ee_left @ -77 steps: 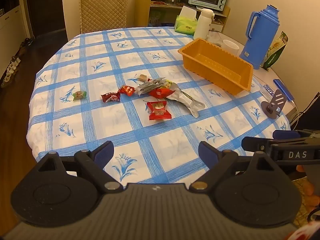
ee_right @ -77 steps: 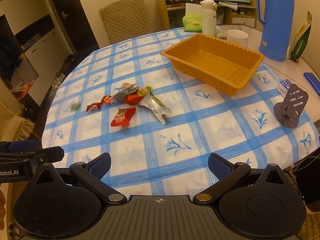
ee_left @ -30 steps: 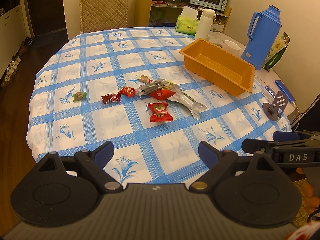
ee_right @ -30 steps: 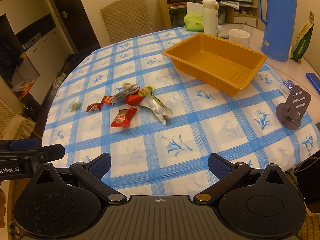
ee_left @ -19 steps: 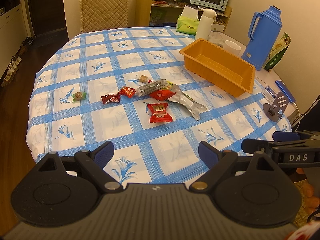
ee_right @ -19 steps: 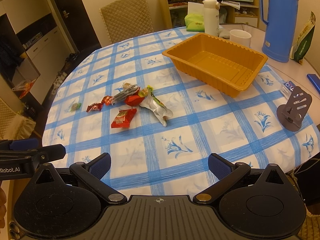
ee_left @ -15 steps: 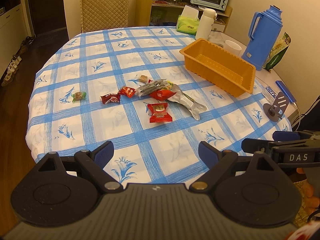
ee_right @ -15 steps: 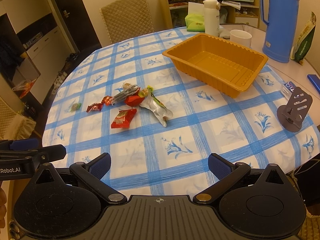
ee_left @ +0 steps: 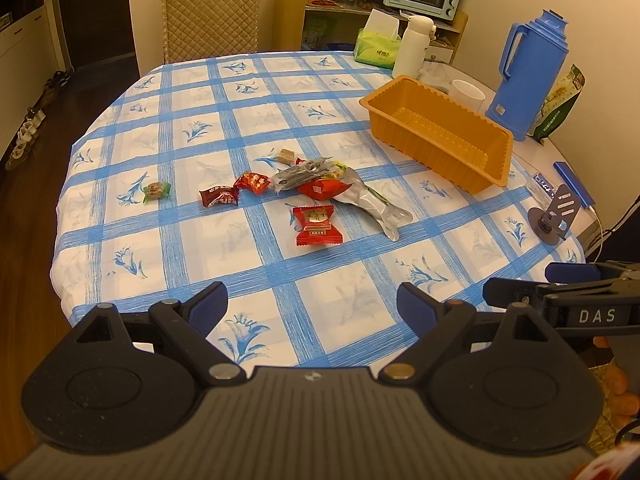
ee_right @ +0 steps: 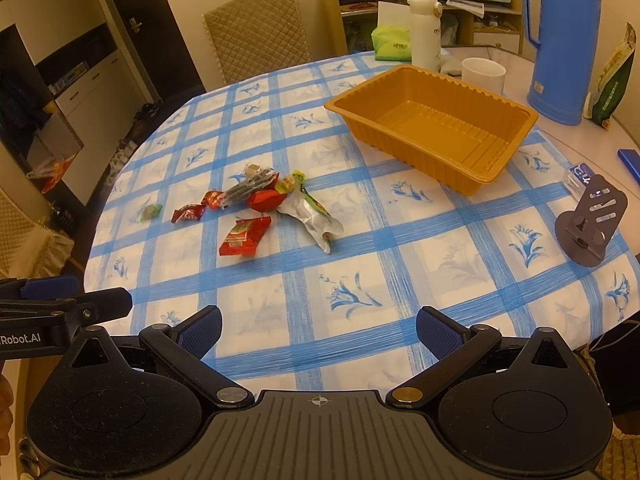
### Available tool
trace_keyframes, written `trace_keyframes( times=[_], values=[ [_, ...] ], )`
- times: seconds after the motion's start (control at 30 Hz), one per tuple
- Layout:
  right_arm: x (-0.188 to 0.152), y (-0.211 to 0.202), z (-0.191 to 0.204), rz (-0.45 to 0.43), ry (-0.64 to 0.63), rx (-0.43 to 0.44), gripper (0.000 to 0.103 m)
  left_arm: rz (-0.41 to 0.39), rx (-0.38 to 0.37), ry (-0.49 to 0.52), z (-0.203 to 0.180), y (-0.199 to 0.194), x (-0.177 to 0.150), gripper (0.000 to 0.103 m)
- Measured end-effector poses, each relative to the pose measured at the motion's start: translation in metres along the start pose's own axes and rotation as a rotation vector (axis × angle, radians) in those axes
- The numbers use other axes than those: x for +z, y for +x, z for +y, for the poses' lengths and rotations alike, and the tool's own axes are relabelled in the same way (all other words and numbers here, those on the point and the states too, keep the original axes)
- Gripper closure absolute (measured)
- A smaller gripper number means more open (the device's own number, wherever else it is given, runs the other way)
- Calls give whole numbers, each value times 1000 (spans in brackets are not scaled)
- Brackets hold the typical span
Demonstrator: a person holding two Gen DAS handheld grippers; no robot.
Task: Organize snacks
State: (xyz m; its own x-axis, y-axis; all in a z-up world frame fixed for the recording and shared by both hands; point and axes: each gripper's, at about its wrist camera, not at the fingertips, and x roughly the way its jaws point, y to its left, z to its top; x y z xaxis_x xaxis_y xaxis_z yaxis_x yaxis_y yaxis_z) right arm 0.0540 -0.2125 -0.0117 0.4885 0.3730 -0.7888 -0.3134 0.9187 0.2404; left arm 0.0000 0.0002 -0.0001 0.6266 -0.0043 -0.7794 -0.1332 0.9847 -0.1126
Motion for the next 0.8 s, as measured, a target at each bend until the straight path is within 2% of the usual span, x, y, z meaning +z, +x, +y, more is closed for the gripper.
trace_keyframes(
  times=[0.23, 0.5, 0.67, 0.8],
  values=[
    [2, -3, -5, 0, -2, 3, 1, 1, 3, -1, 0, 0, 0, 12],
    [2, 4, -19, 3, -6, 11, 1, -3, 38, -29, -9, 4, 0, 12],
    [8, 6, -38, -15, -15, 54, 1, -5, 68, -50, -10, 3, 1, 12],
    [11, 6, -52, -70, -40, 106, 1, -22, 114, -79, -5, 0, -4, 12]
  ],
)
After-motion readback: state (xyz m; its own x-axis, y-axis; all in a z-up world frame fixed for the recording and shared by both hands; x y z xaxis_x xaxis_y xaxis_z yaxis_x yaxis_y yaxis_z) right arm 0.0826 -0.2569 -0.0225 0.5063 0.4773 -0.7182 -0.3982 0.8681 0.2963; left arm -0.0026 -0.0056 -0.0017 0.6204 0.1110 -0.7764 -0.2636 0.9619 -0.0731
